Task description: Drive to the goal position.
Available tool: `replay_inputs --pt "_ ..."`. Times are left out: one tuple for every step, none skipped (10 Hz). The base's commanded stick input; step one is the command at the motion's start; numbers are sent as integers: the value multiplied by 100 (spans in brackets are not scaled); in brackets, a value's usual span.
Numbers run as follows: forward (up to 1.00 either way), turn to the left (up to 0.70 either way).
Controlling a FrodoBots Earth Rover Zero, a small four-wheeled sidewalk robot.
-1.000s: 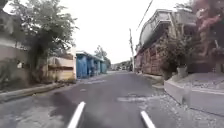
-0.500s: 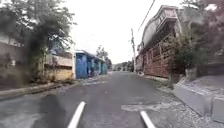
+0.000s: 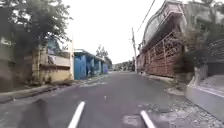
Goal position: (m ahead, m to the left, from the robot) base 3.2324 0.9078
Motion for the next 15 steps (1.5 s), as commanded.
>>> replay_inputs --pt "85 0" --pt "85 0" --pt "85 0" --pt "85 0" --pt "85 0" --pt "85 0" --pt "85 0" --pt "85 0" --pt "85 0" --pt "85 0" --pt "85 0" --pt "85 0" --pt "85 0" --pt "85 0" --pt "85 -5"
